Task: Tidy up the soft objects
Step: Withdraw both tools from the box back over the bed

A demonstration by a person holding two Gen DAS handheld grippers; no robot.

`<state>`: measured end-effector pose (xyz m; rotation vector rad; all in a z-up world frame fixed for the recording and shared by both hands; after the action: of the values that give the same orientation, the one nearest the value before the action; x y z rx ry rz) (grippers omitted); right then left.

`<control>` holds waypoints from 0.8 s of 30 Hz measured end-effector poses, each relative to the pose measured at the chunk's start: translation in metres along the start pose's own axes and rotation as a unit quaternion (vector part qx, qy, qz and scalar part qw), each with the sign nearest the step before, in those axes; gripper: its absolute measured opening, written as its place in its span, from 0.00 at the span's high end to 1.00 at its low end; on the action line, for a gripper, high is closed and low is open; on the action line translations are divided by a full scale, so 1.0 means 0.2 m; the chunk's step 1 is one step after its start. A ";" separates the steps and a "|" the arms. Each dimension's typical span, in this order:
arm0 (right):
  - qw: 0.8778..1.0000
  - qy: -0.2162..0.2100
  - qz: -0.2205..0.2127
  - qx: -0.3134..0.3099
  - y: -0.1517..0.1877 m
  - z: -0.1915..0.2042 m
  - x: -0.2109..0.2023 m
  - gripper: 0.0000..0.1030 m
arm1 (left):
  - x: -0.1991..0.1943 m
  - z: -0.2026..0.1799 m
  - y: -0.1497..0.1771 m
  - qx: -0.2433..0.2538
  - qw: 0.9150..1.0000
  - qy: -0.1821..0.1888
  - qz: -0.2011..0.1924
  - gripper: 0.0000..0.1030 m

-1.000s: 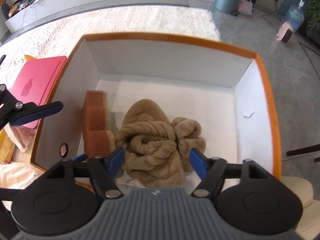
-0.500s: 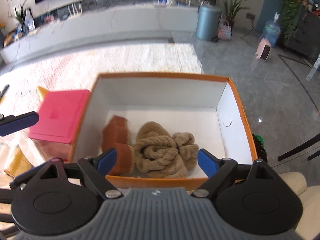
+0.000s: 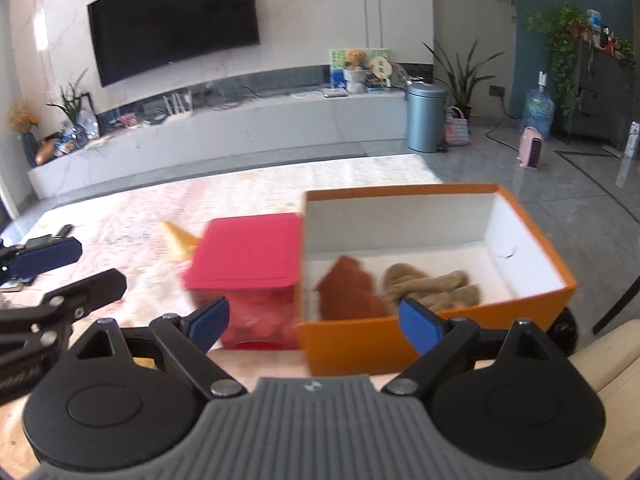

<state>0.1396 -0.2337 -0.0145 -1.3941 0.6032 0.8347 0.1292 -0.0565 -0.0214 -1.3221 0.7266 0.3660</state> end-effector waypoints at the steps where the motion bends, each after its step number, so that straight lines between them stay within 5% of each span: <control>1: 1.000 -0.003 -0.004 -0.003 0.02 0.04 0.00 0.12 | 0.00 0.04 0.02 -0.011 1.000 -0.005 0.007 0.34; 13: 0.996 0.006 -0.017 -0.085 0.22 0.46 0.11 0.13 | -0.02 0.52 0.33 -0.139 0.987 -0.057 0.061 0.34; 24: 0.990 0.006 -0.003 -0.142 0.31 0.62 0.26 0.13 | 0.04 0.62 0.60 -0.188 0.976 -0.042 0.102 0.34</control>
<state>0.1079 -0.1054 -0.0793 -1.6583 0.5020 0.9347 0.0932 0.0892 -0.1075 -1.5798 0.7469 0.7499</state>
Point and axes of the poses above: each gripper's, at about its wrist camera, not at the fingertips, and x roughly the way its jaws point, z to its left, y to its underside, the point moved 5 cm from there along x, roughly the way its jaws point, and after that the axes turned 14 degrees about z, right-handed, at the moved point
